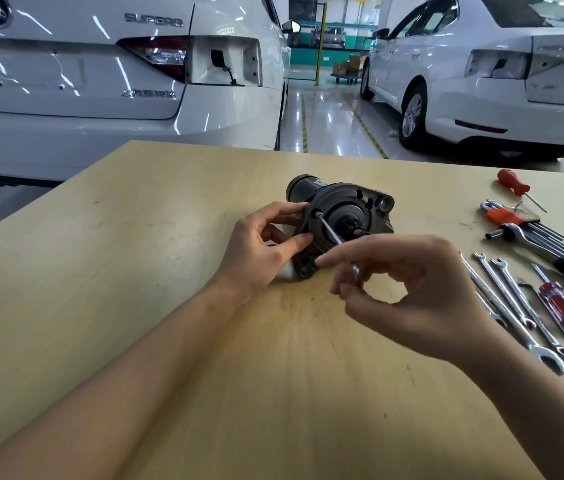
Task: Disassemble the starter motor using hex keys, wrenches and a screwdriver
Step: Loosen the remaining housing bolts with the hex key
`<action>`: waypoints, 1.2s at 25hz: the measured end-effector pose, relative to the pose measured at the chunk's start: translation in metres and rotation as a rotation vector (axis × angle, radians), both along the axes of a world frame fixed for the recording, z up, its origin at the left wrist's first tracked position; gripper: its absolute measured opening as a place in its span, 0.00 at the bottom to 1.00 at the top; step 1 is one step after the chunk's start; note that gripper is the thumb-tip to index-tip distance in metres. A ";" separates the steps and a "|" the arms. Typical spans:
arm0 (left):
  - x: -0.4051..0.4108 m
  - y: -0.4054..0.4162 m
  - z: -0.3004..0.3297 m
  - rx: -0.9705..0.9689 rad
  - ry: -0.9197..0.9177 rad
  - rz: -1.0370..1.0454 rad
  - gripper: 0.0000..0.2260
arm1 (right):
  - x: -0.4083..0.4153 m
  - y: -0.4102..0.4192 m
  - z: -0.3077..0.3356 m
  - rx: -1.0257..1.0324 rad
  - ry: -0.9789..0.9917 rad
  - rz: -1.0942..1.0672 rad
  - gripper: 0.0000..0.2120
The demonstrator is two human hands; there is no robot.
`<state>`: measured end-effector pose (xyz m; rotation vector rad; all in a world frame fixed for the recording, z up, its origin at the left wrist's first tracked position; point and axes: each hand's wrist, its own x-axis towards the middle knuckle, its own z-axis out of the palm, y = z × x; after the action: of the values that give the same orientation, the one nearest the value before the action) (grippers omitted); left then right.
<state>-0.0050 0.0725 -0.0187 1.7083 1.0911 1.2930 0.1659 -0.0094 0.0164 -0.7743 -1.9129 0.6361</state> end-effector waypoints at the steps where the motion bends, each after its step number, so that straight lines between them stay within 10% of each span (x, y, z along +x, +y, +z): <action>1: 0.000 0.000 0.000 -0.001 0.006 0.000 0.18 | 0.000 0.000 -0.001 0.005 -0.026 0.005 0.15; 22: 0.005 0.000 -0.001 0.056 0.033 0.015 0.17 | 0.015 0.016 0.011 -0.390 0.559 0.214 0.11; 30: 0.011 -0.002 -0.002 0.564 0.197 0.213 0.09 | 0.014 0.017 0.013 -0.425 0.582 0.110 0.15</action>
<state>0.0063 0.0709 -0.0204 2.2153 1.1087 1.7128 0.1794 0.0076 0.0289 -0.6477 -1.3037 1.2152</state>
